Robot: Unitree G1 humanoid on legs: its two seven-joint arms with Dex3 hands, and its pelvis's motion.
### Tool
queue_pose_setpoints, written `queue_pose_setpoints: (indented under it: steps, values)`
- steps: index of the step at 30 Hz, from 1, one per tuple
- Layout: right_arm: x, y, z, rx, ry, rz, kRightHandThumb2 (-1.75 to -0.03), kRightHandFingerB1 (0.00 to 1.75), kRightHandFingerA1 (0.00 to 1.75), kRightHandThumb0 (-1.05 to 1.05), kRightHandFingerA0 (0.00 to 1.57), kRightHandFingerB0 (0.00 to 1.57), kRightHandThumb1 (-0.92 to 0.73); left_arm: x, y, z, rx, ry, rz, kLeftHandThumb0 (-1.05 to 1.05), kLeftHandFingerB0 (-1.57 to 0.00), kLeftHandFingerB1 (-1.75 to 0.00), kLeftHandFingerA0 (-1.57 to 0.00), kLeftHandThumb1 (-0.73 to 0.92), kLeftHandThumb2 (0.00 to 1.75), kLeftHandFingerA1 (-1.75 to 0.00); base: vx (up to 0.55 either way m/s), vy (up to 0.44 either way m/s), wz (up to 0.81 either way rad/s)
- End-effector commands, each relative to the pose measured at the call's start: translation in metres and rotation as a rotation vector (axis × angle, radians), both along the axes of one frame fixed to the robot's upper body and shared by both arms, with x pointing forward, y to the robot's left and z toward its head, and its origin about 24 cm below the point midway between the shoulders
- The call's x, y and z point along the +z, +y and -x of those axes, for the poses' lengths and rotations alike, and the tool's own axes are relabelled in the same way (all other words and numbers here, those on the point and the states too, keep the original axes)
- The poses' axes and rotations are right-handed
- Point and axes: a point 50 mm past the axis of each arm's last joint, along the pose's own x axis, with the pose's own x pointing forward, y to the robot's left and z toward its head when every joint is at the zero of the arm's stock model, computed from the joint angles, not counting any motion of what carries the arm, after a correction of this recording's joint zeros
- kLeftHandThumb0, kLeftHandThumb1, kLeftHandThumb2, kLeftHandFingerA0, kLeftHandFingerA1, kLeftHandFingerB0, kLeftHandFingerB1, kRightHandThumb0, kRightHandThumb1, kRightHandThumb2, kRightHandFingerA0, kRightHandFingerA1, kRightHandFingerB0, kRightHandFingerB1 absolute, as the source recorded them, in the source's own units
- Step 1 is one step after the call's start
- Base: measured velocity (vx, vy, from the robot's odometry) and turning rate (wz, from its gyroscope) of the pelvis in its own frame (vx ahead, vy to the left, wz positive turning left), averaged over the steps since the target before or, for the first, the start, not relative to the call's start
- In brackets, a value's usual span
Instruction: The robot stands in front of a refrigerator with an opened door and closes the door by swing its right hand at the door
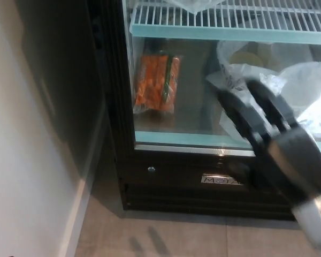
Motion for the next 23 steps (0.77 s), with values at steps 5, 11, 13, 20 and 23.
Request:
queue_pose_setpoints:
  steps: [5,11,13,20,23]
  values:
    - [-0.075,-0.057,0.026,-0.242,0.227,-0.174,-1.08,0.24,0.21,-0.79,0.0,0.11,-0.76,0.001,0.01,0.008,0.015,0.008,-0.015,-0.61,-0.19,-0.44,-0.35,0.72,1.05,-0.54,0.0,0.0,0.0]
    - [-0.135,-0.088,0.053,-0.467,0.516,-0.195,-1.1,0.2,0.2,-0.78,0.0,0.0,-0.78,0.003,0.012,0.007,0.003,0.001,-0.026,-0.59,-0.2,-0.45,-0.36,0.72,1.06,-0.54,0.0,0.0,0.0]
    - [-0.143,-0.094,0.059,-0.512,0.566,-0.204,-1.09,0.21,0.21,-0.78,0.0,0.02,-0.77,0.003,0.012,0.008,0.004,0.007,-0.029,-0.59,-0.18,-0.45,-0.35,0.72,1.05,-0.54,0.0,0.0,0.0]
    - [-0.157,-0.101,0.065,-0.595,0.697,-0.28,-1.09,0.18,0.18,-0.8,0.0,0.0,-0.78,0.004,0.015,0.008,0.021,0.003,-0.027,-0.59,-0.17,-0.44,-0.34,0.7,1.05,-0.54,0.0,0.0,0.0]
    - [-0.159,-0.102,0.067,-0.599,0.719,-0.286,-1.1,0.17,0.18,-0.81,0.0,0.0,-0.79,0.004,0.015,0.009,0.023,0.003,-0.027,-0.59,-0.18,-0.44,-0.35,0.7,1.05,-0.54,0.0,0.0,0.0]
